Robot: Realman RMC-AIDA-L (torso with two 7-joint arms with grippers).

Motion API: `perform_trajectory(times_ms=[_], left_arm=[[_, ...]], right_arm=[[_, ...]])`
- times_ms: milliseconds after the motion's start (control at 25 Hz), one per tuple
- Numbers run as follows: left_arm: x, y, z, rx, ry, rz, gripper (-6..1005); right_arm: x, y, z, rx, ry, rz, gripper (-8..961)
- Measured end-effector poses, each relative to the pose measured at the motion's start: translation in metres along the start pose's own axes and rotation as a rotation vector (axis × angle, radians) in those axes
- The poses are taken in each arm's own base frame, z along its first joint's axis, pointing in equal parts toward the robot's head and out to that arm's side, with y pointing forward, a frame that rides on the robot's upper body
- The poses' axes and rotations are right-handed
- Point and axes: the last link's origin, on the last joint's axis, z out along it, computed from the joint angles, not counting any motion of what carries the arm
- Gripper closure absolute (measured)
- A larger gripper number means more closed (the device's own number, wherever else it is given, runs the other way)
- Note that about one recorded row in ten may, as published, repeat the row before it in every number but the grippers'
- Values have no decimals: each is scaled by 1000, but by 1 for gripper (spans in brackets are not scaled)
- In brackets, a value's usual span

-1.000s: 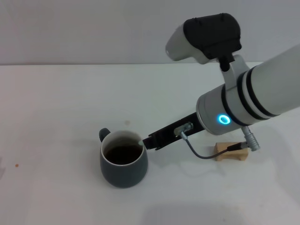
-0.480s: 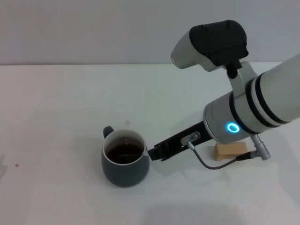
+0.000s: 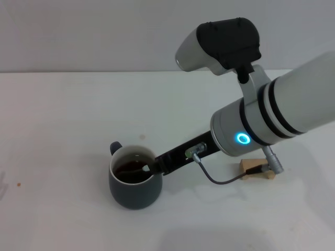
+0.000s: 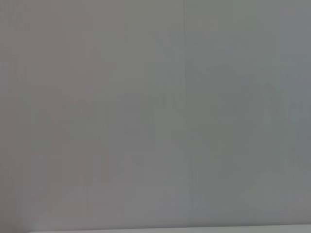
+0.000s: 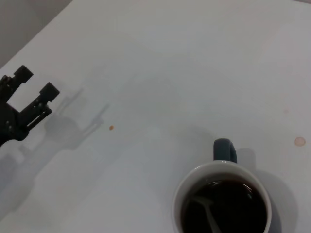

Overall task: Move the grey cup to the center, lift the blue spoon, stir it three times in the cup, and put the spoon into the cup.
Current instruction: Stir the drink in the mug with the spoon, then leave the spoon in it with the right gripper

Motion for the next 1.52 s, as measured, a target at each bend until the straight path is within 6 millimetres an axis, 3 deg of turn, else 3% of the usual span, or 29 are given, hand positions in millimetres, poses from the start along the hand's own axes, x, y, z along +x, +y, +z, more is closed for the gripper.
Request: perform_trajectory(times_ms=[640,1080,1320,1520], left_arm=[[0,-1,1,5,-1,0,144],[1,0,4,4,3,-2,144],[2,1,5,1,10,-3,144],[2,1,6,0,11,-3,144]], right_arm=[[0,-25,-6,44,-14,38,788],[13,-9,-12,10,1,22,789],[9,2,1,-39,-11,5,788],[3,-4,4,-32,-54,-9,789]])
